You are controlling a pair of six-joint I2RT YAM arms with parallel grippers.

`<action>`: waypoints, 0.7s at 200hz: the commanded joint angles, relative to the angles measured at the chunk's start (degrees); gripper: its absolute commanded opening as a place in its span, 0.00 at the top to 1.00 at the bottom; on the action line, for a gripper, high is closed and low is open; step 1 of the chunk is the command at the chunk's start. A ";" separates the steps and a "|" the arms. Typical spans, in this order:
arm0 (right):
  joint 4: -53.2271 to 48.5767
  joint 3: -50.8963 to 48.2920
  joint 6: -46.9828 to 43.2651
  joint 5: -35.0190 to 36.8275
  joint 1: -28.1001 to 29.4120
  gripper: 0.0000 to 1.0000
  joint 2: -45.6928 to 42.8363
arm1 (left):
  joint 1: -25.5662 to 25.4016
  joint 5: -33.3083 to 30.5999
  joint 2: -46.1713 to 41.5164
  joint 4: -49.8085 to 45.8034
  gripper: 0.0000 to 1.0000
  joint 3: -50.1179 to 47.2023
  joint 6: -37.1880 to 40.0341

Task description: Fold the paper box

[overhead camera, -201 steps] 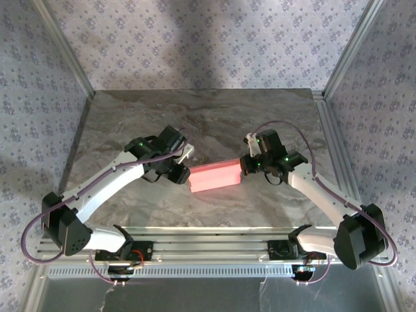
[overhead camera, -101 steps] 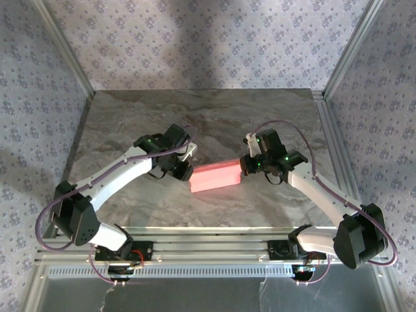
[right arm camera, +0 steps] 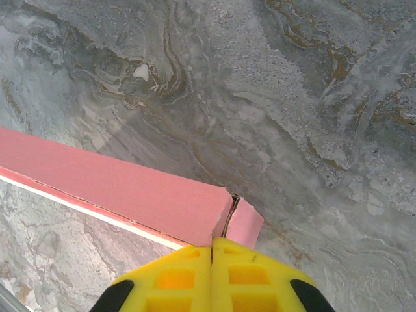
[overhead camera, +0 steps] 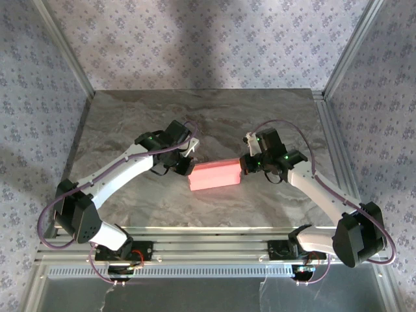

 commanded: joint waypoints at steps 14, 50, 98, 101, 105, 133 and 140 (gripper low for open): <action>-4.22 0.74 -0.92 -0.71 -0.21 1.00 1.13 | 0.21 1.33 0.75 0.89 0.88 1.49 -0.08; -4.22 0.66 -0.92 -0.84 -0.24 1.00 1.06 | 0.46 0.51 0.95 0.40 0.94 2.63 -1.54; -4.83 0.92 -1.18 -1.06 -0.25 1.00 0.96 | 2.33 3.55 1.32 -0.88 1.00 3.78 -6.68; -4.91 1.00 -1.23 -1.12 -0.22 1.00 0.94 | 2.48 3.85 1.35 -1.05 1.00 3.78 -7.10; -4.95 1.06 -1.19 -1.19 -0.22 1.00 0.95 | 2.67 4.27 1.52 -1.17 1.00 3.85 -7.56; -5.64 1.76 -1.18 -1.61 -0.33 1.00 1.12 | 3.43 6.42 2.26 -1.59 1.00 4.70 -11.23; -5.93 1.96 -1.18 -1.68 -0.29 1.00 1.09 | 3.57 6.84 2.32 -1.54 1.00 4.87 -12.27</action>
